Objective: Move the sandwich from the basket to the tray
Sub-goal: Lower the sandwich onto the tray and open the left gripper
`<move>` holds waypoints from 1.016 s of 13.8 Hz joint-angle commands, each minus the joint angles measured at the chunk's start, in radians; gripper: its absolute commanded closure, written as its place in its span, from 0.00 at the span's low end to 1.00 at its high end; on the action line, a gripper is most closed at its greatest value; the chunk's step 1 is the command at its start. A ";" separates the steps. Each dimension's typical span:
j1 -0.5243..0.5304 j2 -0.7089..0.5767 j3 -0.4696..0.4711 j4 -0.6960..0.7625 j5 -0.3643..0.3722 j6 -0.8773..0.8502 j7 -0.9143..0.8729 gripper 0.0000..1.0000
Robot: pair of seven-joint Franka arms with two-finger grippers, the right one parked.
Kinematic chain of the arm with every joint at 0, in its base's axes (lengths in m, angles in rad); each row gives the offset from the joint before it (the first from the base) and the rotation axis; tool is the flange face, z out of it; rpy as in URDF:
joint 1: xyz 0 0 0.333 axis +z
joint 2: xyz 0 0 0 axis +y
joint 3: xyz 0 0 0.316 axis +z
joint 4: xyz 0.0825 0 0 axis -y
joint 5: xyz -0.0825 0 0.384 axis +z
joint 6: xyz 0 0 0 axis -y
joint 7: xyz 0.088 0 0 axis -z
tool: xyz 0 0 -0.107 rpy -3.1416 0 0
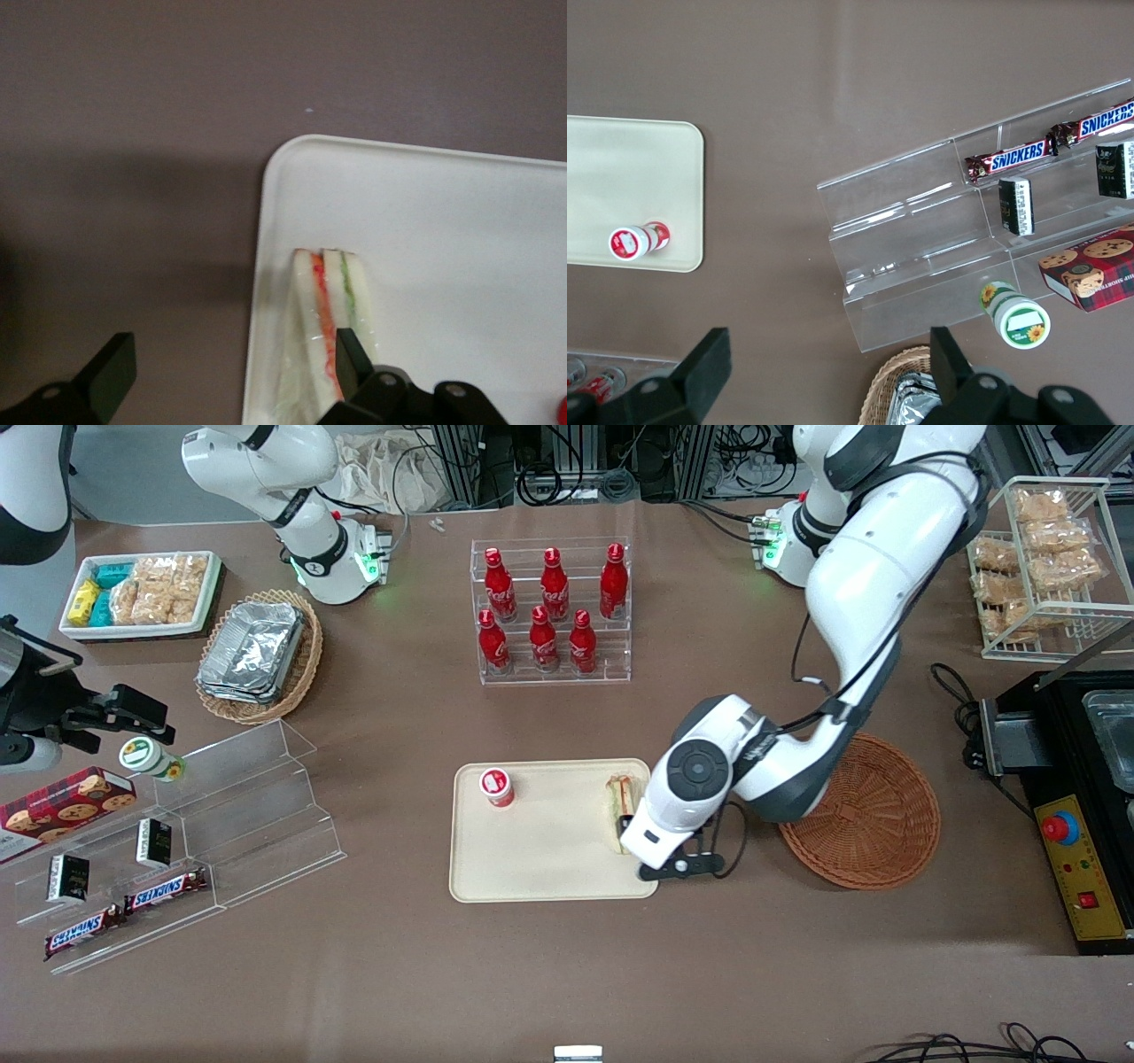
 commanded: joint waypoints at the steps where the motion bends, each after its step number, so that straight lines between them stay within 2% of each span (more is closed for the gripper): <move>1: 0.040 -0.109 -0.006 -0.010 0.005 -0.119 0.058 0.00; 3: 0.092 -0.172 -0.004 -0.016 -0.063 -0.199 0.134 0.00; 5: 0.178 -0.231 -0.006 -0.025 -0.143 -0.303 0.289 0.00; 7: 0.268 -0.309 -0.004 -0.048 -0.269 -0.357 0.393 0.00; 8: 0.313 -0.355 -0.006 -0.089 -0.291 -0.354 0.427 0.00; 11: 0.374 -0.471 -0.006 -0.208 -0.295 -0.315 0.451 0.00; 14: 0.419 -0.499 -0.006 -0.213 -0.309 -0.323 0.524 0.00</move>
